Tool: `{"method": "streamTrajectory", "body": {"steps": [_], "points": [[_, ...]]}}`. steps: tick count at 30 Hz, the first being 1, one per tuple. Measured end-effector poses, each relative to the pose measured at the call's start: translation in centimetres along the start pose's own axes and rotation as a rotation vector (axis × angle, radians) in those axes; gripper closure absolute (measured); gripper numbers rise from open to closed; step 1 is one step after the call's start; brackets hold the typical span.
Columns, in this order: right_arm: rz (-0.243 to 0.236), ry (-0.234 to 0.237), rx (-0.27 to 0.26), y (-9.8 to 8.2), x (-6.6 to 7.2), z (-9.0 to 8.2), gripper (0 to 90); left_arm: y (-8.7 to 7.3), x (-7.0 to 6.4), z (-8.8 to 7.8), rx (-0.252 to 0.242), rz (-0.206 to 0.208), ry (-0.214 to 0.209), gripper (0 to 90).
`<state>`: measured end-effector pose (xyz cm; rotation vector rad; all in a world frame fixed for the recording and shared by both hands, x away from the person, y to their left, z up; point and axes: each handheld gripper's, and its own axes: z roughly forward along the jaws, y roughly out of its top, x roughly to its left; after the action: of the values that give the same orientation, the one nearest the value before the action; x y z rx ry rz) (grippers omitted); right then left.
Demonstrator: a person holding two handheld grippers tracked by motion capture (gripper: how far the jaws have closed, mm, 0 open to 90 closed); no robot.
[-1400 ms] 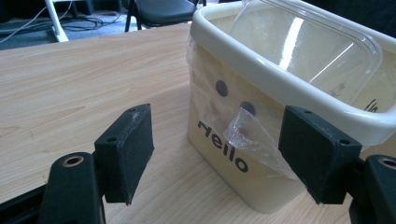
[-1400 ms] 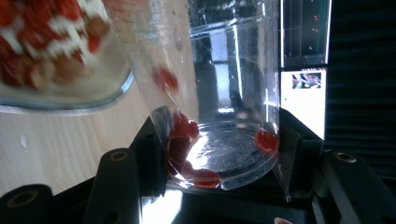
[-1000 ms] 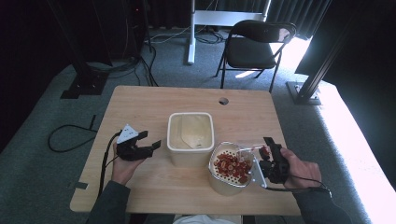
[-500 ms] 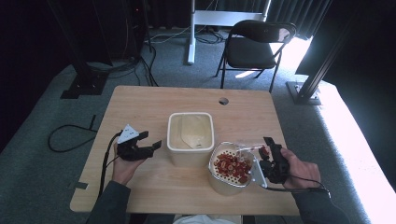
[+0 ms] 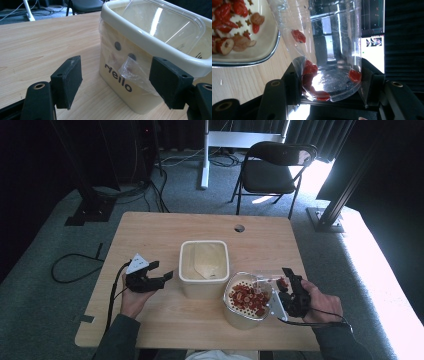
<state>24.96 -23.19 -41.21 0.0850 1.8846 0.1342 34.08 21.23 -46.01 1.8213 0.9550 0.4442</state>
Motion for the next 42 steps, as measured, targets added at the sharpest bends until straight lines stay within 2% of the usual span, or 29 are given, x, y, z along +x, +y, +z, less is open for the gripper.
{"method": "streamTrajectory", "body": {"steps": [2,4,6,7,8,11,14,17,19,20,21,25,27,32,38,42], "points": [[0.021,0.011,-0.005,-0.2,0.1,0.0,45.2,0.0,0.1,0.0,0.001,-0.001,0.002,26.9],[0.085,0.040,-0.042,-0.5,-0.1,0.0,45.2,0.0,0.1,0.0,0.000,-0.005,0.003,26.9],[0.185,0.088,-0.088,-1.1,-0.5,0.3,45.1,0.0,0.1,0.0,0.000,-0.006,0.003,26.9],[0.263,0.119,-0.118,-1.5,-0.9,0.6,45.1,0.0,0.1,0.0,0.000,-0.005,0.003,26.9],[0.313,0.140,-0.136,-1.8,-1.1,0.9,45.1,0.0,0.1,0.0,0.002,-0.001,0.002,26.9],[0.508,0.229,-0.210,-2.9,-1.8,2.0,45.0,-0.1,0.1,0.1,0.005,-0.001,0.001,26.9],[0.654,0.300,-0.272,-3.7,-2.2,3.0,45.0,-0.1,0.1,0.2,0.003,-0.003,0.001,26.9],[0.807,0.390,-0.333,-4.3,-2.8,4.0,45.0,-0.1,0.2,0.2,0.003,-0.005,0.001,26.9],[0.887,0.442,-0.385,-4.4,-3.5,4.6,45.0,0.0,0.1,0.2,0.003,-0.004,0.000,26.9],[0.903,0.455,-0.396,-4.4,-3.6,4.7,44.9,0.0,0.1,0.3,0.003,-0.004,-0.001,26.9],[0.940,0.483,-0.423,-4.2,-4.1,5.0,44.9,0.0,0.1,0.3,0.003,-0.005,-0.001,26.9],[1.017,0.571,-0.510,-3.3,-5.7,5.9,44.9,-0.1,0.1,0.3,0.005,-0.004,-0.003,26.9],[1.037,0.602,-0.542,-2.6,-6.4,6.5,44.8,-0.1,0.1,0.4,0.008,0.000,-0.002,26.9],[1.057,0.665,-0.584,-0.8,-7.8,8.2,44.8,-0.2,0.1,0.3,0.008,-0.009,-0.001,26.9],[1.077,0.734,-0.605,1.3,-9.0,10.5,44.7,-0.2,0.2,0.5,0.007,-0.009,0.000,26.9],[1.081,0.778,-0.623,2.3,-9.4,11.4,44.7,-0.3,0.2,0.4,0.005,-0.007,-0.002,26.9]]}}
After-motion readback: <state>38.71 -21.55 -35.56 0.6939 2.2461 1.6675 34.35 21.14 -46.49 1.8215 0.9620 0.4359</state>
